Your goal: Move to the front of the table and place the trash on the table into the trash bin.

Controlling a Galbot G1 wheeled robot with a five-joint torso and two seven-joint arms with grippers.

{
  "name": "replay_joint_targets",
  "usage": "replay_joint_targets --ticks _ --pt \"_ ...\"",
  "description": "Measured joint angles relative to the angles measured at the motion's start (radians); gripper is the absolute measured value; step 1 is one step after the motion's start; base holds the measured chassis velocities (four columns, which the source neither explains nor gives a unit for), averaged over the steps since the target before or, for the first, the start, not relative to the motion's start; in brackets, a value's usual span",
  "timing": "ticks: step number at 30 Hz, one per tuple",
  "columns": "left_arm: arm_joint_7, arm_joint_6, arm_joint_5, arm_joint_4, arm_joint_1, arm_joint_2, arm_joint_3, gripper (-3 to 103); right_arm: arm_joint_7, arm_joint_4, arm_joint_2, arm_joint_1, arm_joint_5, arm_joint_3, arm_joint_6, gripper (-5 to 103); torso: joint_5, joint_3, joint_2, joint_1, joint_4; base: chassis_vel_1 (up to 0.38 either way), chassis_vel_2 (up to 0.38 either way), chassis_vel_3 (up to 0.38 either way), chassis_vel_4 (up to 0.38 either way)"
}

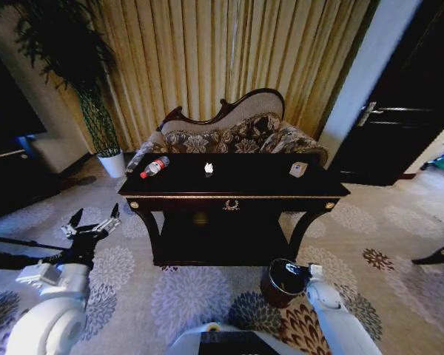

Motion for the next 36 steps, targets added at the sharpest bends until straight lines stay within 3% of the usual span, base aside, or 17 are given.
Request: replay_joint_targets --ticks 6,15,21,24,36 --pt "-0.001 0.000 -0.002 0.007 -0.011 0.006 0.001 100 0.024 0.156 -0.046 -0.024 0.054 0.028 0.045 100 -0.0004 0.000 0.000 0.000 -0.0001 0.000 0.000 0.000 0.000" --pt "-0.004 0.003 -0.002 0.032 -0.049 0.008 0.033 100 -0.050 0.512 -0.099 -0.126 0.087 0.102 0.076 100 -0.0004 0.000 0.000 0.000 -0.0003 0.000 0.000 0.000 0.000" --pt "-0.005 0.004 -0.002 0.032 -0.049 0.014 0.032 100 -0.038 0.691 -0.117 -0.120 0.142 0.102 0.021 100 -0.0004 0.000 0.000 0.000 -0.0001 0.000 0.000 0.000 0.000" --pt "-0.005 0.004 -0.003 0.025 -0.044 0.016 0.026 100 0.004 0.782 -0.141 -0.086 0.194 0.075 -0.040 100 -0.0003 0.000 0.000 0.000 0.0001 0.000 0.000 0.000 0.000" --pt "-0.005 0.019 -0.004 0.001 -0.047 0.027 0.027 100 0.028 0.788 -0.150 -0.083 0.220 0.085 -0.071 100 -0.0001 0.000 0.000 0.000 -0.0002 0.000 0.000 0.000 0.000"
